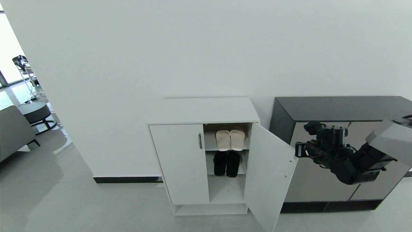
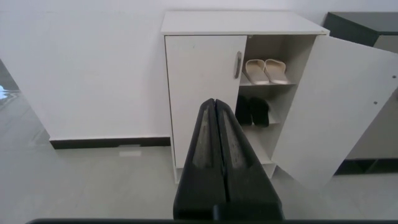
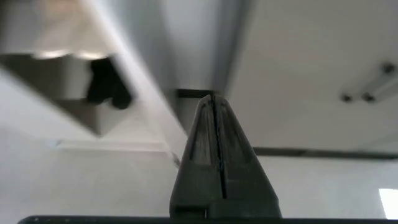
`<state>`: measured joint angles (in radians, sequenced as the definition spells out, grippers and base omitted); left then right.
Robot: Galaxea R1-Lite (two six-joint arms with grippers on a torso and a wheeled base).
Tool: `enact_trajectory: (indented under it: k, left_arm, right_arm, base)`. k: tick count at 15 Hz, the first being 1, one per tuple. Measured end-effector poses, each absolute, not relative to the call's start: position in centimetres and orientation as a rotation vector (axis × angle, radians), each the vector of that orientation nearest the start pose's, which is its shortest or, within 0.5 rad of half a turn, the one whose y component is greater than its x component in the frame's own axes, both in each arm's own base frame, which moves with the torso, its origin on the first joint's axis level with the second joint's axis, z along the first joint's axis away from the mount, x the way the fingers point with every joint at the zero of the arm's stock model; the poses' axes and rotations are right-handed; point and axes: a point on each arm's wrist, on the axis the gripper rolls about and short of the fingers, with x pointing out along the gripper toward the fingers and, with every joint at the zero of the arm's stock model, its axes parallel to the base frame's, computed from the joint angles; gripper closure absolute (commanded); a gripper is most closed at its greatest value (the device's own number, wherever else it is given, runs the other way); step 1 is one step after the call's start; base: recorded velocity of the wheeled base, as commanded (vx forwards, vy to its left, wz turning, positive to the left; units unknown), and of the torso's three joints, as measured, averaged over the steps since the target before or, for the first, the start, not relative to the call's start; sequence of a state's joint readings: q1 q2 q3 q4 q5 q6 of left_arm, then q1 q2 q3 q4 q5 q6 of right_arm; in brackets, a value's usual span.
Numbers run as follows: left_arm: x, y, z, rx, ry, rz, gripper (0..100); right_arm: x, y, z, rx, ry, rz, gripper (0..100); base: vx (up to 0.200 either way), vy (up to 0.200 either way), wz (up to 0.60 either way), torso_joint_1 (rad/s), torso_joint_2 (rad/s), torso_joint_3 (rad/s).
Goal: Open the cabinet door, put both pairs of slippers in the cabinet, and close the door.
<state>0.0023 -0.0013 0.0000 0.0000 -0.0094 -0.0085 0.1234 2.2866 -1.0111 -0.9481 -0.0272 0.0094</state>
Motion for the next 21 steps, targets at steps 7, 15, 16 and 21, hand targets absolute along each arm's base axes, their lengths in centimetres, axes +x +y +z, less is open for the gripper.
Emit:
enact_trajectory:
  k: [7,15,16,21]
  left_arm:
    - [-2.3,0.0,7.6,-0.013,-0.002,-0.007,100]
    - [-2.3,0.0,7.6,-0.012,-0.002,-0.007,100]
    - [-2.3,0.0,7.6,-0.012,-0.001,-0.006,100]
    - [-2.3,0.0,7.6,-0.013,-0.002,-0.007,100]
  right_arm:
    - [41.2,6.8,3.5,-0.034,0.356,0.118,100]
    - [37.9,17.7,0.6,0.030,0.428,0.286,100]
    - [37.2,19.1,0.8,0.069,0.423,0.316,100]
    - [34.4,23.0,3.6,0.131,0.368,0.419,100]
  base:
    - [0.000,0.000,0.00,0.000,0.00,0.000]
    - [0.000,0.000,0.00,0.000,0.00,0.000]
    - [0.000,0.000,0.00,0.000,0.00,0.000]
    - [0.000,0.000,0.00,0.000,0.00,0.000]
